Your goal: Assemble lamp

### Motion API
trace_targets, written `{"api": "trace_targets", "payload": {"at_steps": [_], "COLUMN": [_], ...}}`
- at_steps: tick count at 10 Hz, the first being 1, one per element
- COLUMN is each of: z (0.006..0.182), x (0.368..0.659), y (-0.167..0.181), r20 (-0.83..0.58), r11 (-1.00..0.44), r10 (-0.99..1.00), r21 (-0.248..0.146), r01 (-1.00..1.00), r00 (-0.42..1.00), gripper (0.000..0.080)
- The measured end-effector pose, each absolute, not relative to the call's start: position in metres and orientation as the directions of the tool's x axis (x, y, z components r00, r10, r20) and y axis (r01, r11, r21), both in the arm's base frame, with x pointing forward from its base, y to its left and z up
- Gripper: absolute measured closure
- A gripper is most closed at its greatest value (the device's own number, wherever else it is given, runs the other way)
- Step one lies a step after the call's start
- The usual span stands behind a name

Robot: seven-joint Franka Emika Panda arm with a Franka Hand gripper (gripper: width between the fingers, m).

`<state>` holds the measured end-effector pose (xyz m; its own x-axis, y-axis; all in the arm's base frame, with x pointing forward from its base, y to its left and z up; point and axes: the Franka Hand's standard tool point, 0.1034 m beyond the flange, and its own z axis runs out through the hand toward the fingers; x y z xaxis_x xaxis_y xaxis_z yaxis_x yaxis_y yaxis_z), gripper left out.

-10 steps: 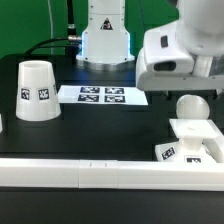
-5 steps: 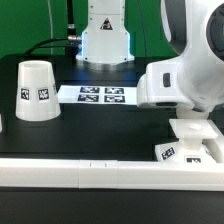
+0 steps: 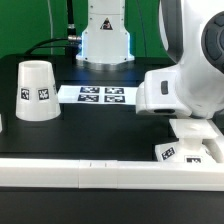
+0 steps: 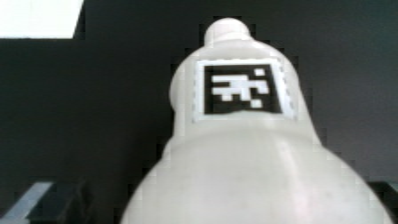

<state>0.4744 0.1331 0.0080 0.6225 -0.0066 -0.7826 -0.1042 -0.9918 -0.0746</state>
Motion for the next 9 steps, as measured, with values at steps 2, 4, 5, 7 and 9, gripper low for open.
{"api": "trace_targets", "payload": {"at_steps": [2, 4, 5, 7, 9], "z": [0.008, 0.008, 0.008, 0.011, 0.027], "x": [0.474, 0.475, 0.476, 0.480, 0.487], "y": [0.133, 0.133, 0.132, 0.128, 0.123], "r20": [-0.783, -0.782, -0.781, -0.772, -0.755], "r11": [-0.992, -0.992, -0.992, -0.991, -0.991], "r10": [-0.006, -0.007, -0.008, 0.007, 0.044], "r21": [-0.074, -0.075, -0.075, -0.091, -0.114], "r01": [-0.104, -0.105, -0.106, -0.100, -0.065], "r00": [0.622, 0.624, 0.625, 0.635, 0.654], "gripper": [0.0230, 0.0227, 0.0227, 0.0227, 0.0227]}}
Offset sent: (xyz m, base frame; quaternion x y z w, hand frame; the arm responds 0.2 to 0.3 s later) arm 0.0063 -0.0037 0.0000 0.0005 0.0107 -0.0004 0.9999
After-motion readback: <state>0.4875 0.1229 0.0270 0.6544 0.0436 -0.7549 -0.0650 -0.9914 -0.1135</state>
